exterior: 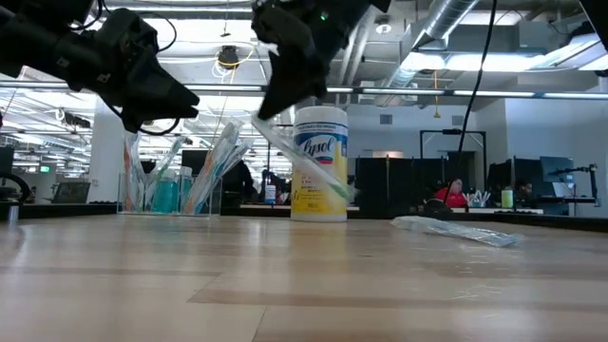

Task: Pick & Place toothbrushing station
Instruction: Put the green toothbrush into the transparent organizer

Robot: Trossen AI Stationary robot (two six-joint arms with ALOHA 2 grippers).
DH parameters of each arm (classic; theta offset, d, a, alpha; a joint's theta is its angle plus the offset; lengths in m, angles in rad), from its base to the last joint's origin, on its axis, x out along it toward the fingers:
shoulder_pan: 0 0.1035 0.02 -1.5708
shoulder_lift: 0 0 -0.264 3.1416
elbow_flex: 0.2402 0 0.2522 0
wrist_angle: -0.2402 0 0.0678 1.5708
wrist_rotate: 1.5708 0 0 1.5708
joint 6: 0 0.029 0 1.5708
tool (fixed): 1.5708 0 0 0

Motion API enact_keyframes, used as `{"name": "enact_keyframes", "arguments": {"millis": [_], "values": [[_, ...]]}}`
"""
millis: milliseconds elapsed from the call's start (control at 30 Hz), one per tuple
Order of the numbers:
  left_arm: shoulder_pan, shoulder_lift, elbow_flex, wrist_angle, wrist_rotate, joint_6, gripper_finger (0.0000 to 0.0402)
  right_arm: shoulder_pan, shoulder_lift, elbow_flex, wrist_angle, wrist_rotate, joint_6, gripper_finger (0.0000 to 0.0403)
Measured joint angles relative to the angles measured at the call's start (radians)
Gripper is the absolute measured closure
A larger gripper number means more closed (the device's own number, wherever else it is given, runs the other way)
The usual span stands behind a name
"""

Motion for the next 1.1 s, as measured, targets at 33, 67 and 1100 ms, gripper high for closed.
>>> {"name": "enact_keyframes", "arguments": {"millis": [33,67,1100], "values": [[0.000,0.000,0.000,0.003,-0.002,0.000,0.0276,0.000,0.000,0.007,0.010,0.000,-0.009,0.0403],[0.000,0.000,0.000,0.004,-0.007,0.000,0.0276,0.000,0.000,0.014,0.018,0.000,-0.021,0.0403],[0.000,0.000,0.000,0.232,0.055,0.126,0.0276,-0.034,-0.002,0.116,0.309,-0.003,-0.223,0.0403]]}}
